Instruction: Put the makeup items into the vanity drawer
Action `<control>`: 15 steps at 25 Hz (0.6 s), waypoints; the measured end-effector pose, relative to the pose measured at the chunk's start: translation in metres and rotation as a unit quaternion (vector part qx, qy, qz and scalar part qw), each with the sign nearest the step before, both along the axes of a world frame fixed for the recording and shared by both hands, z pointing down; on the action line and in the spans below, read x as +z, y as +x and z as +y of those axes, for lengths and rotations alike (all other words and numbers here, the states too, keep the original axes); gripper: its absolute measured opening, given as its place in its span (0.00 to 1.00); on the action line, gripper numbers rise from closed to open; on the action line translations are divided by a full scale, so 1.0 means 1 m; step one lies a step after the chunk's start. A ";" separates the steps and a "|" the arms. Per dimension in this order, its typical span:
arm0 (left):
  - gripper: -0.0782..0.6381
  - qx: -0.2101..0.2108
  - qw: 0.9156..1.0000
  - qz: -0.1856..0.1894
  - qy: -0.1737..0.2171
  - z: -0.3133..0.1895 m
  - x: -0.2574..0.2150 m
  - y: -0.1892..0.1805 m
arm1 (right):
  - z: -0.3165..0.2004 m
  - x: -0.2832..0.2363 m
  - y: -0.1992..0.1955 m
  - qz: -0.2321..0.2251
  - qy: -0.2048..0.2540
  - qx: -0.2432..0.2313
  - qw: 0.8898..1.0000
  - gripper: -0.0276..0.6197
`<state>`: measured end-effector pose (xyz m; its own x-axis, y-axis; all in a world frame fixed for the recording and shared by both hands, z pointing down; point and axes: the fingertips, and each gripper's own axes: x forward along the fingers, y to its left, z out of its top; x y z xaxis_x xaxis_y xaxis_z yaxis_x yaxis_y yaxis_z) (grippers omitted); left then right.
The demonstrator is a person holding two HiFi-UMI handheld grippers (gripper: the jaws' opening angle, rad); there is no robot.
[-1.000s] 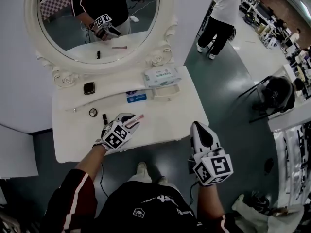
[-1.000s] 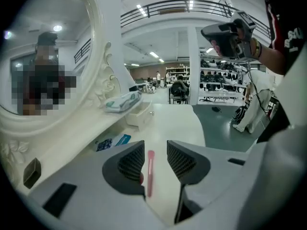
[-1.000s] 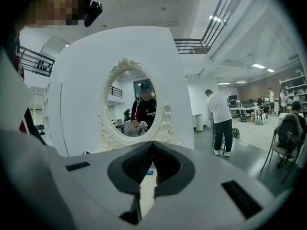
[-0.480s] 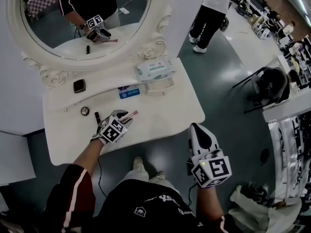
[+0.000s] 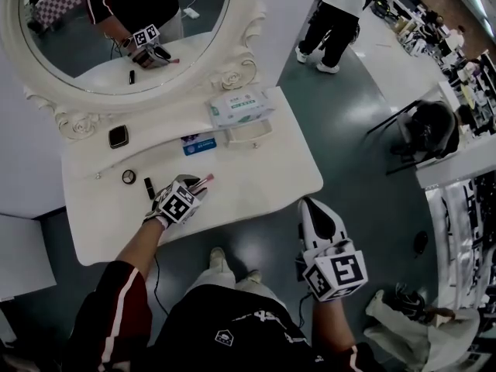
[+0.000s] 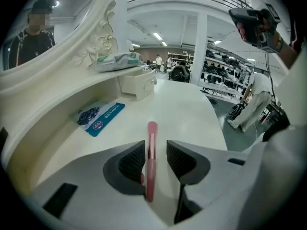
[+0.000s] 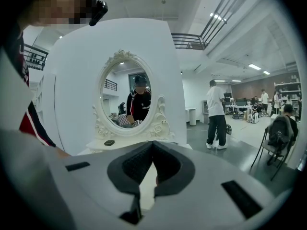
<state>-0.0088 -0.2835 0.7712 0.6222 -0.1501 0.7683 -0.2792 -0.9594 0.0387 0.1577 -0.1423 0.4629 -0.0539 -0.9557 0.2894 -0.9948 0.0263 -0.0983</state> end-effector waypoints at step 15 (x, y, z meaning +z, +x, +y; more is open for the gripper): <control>0.17 0.020 0.999 -0.015 0.027 0.012 -0.003 -0.001 | 0.007 -0.001 -0.013 0.008 0.000 -0.016 1.000 0.05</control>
